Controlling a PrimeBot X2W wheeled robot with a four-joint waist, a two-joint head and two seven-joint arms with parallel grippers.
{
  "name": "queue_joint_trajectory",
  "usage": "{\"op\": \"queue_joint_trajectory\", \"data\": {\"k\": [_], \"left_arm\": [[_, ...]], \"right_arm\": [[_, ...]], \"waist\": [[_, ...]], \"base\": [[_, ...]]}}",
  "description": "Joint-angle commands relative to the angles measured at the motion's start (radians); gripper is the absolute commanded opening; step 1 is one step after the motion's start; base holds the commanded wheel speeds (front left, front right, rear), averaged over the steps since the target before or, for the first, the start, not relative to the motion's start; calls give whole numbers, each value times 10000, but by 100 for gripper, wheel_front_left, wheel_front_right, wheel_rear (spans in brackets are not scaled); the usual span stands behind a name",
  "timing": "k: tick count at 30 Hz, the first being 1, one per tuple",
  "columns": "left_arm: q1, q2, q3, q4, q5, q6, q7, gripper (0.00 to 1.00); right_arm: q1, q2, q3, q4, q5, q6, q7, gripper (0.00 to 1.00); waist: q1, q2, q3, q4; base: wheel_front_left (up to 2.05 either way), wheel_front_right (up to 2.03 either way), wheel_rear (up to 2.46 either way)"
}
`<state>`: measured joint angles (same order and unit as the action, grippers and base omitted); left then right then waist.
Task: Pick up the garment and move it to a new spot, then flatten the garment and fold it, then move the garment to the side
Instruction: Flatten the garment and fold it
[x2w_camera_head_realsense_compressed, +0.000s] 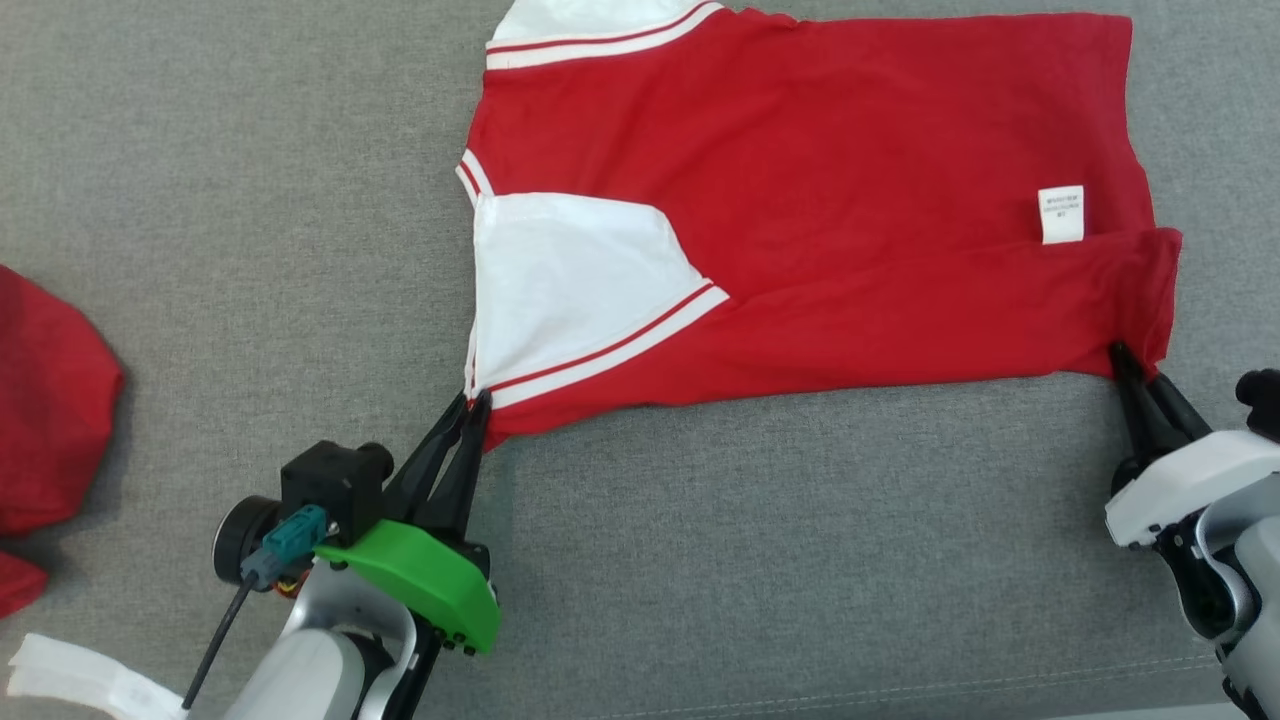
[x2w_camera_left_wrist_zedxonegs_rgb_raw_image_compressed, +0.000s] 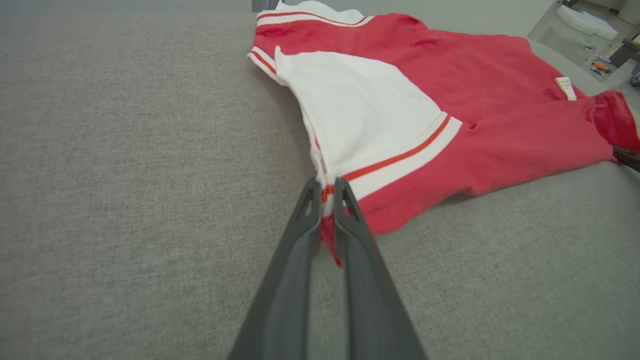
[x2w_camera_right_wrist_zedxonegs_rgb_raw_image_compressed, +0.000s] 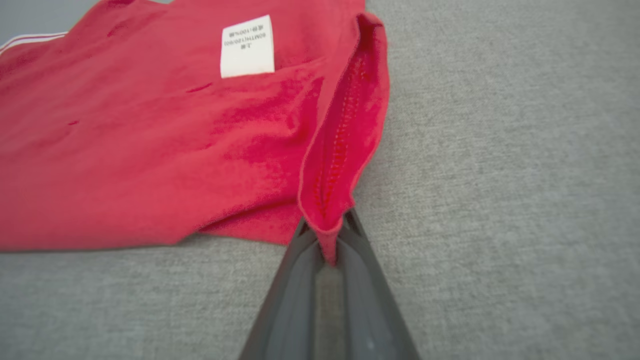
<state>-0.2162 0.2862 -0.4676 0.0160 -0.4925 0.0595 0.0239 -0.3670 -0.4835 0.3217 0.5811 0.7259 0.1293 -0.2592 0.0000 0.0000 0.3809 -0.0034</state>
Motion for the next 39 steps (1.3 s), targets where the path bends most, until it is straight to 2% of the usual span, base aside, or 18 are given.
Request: {"op": "queue_joint_trajectory", "data": {"k": [1,5,11,18,19,20,21,22,23,24,25,26,27,28,34,36,39], "left_arm": [[335,170,39,-142,0,74,15,0],[907,515,-67,-719,-7,224,417,0],[1706,1036,-201,-1549,137,528,1081,0],[2336,1110,-464,-2056,-116,687,1635,0],[2370,1071,-520,-2017,-173,671,1683,0],[2382,1005,-563,-1974,-222,636,1685,0],[2369,941,-621,-1897,-263,600,1693,0],[2307,906,-656,-1797,-260,577,1658,0],[2253,873,-673,-1706,-249,569,1611,0],[2197,827,-668,-1606,-224,591,1568,0],[2130,795,-697,-1488,-174,601,1507,7],[2105,763,-733,-1412,-155,595,1513,24],[2052,721,-759,-1318,-120,600,1495,90],[1982,700,-777,-1265,-68,618,1449,100],[1713,710,-625,-1526,259,859,1129,100],[1378,788,-246,-2104,459,1099,764,100],[709,947,63,-2373,606,1082,751,100]], "right_arm": [[433,-192,288,-103,252,16,20,0],[1006,-1070,804,-888,1170,16,-26,0],[1917,-2152,971,-1620,2116,8,-49,0],[2664,-2774,1059,-2028,2596,7,-56,0],[2676,-2801,1056,-1997,2559,7,-57,6],[2675,-2782,1041,-1969,2527,7,-57,17],[2694,-2721,1030,-1882,2534,7,-57,42],[2700,-2685,992,-1792,2525,7,-57,81],[2690,-2667,938,-1746,2486,7,-58,100],[2676,-2630,827,-1715,2460,7,-58,100],[2697,-2577,703,-1738,2412,8,-58,100],[2778,-2554,631,-1752,2358,8,-57,100],[2890,-2563,506,-1782,2285,10,-57,100],[2981,-2572,335,-1789,2239,8,-57,100],[3614,-2532,-1445,-2178,993,10,-59,100],[3678,-2064,-2365,-2821,-114,11,-59,100],[3452,-1482,-2739,-3536,-952,10,-59,100]], "waist": [[0,0,-127,-5],[0,0,-385,-5],[0,0,-609,81],[0,0,-656,196],[0,0,-646,212],[0,0,-643,226],[0,0,-645,245],[0,0,-643,264],[0,0,-646,276],[0,0,-649,283],[0,0,-657,287],[0,0,-669,293],[0,0,-687,306],[0,0,-712,324],[0,0,-876,278],[0,0,-858,181],[0,0,-746,84]], "base": [[0,0,0],[0,0,0],[0,0,0],[0,0,0],[0,0,0],[0,0,0],[0,0,0],[0,0,0],[0,0,0],[0,0,0],[0,0,0],[0,0,0],[0,0,0],[0,0,0],[0,0,0],[0,0,0],[0,0,0]]}}
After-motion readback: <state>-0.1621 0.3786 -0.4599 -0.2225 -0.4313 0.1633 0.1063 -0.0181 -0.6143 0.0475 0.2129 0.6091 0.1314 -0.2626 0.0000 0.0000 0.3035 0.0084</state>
